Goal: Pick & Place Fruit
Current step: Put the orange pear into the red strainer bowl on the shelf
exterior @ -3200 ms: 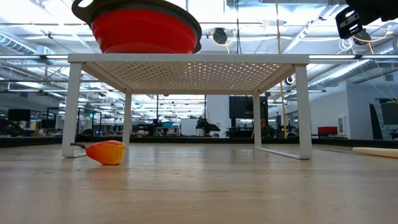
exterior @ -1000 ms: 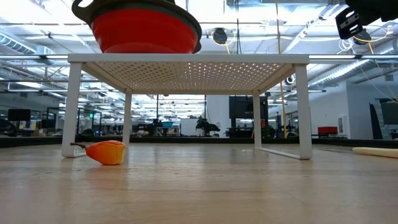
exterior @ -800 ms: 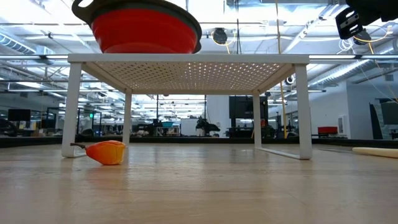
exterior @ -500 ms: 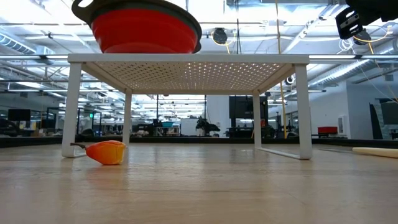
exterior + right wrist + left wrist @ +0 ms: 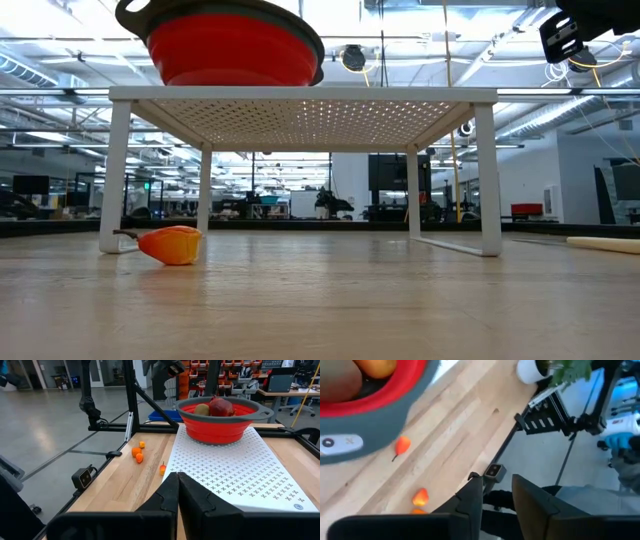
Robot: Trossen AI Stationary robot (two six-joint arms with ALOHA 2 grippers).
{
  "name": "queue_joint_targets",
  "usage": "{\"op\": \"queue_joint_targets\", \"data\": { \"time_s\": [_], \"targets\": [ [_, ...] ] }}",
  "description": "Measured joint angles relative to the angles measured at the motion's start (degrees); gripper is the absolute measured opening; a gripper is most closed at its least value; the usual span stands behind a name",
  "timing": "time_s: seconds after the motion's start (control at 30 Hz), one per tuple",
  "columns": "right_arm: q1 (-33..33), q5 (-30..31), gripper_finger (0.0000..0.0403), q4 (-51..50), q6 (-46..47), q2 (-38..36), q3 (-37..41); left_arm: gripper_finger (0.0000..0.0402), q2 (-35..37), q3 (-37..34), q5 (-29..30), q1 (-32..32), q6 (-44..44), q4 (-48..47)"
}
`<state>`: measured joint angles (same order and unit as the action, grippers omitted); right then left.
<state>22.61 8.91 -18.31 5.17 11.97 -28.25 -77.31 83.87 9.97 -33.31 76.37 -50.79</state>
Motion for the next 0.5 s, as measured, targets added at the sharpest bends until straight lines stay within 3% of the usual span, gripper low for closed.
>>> {"op": "queue_joint_targets", "data": {
  "time_s": [0.5],
  "targets": [
    [0.0, 0.0, 0.0000, 0.3, 0.1, 0.0, 0.0, 0.0007, -0.8, 0.0, 5.8, -6.3, -1.9, -0.4]
  ]
}}
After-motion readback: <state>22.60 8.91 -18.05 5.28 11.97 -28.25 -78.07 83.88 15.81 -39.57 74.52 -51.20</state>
